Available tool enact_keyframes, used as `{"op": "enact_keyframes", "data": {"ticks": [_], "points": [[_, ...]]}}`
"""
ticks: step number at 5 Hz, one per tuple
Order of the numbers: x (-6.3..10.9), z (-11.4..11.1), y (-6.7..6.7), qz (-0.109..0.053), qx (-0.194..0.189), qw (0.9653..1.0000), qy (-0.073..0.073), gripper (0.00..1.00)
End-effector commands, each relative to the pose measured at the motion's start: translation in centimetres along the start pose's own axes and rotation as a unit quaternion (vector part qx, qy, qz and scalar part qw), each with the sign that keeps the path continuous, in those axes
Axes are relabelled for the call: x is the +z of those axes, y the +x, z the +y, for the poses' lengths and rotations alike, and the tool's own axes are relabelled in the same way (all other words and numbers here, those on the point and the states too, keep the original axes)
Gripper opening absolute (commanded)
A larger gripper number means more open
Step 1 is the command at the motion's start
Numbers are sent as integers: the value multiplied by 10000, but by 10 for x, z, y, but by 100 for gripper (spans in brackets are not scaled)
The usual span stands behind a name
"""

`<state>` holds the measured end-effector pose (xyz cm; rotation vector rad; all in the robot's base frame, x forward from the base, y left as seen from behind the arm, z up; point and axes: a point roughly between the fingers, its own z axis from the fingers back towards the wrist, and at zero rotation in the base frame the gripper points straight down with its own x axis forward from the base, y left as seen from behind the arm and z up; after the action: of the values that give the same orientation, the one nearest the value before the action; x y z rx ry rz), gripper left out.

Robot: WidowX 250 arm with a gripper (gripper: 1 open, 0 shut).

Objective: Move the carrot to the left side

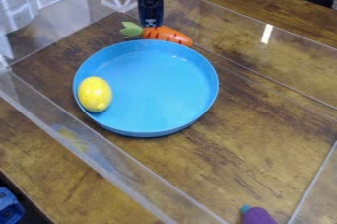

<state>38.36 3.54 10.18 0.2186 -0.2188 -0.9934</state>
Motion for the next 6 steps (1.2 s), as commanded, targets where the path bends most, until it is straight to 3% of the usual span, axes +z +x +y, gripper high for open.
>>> {"op": "enact_keyframes", "data": {"ticks": [1,2,3,6], "points": [[-2,11,-7,-206,-280,9993,163,100],[-21,21,7,-337,-689,9969,170,100],[-28,32,24,-331,-752,9962,294,100],[-57,27,33,-582,-1451,9873,269,100]]}}
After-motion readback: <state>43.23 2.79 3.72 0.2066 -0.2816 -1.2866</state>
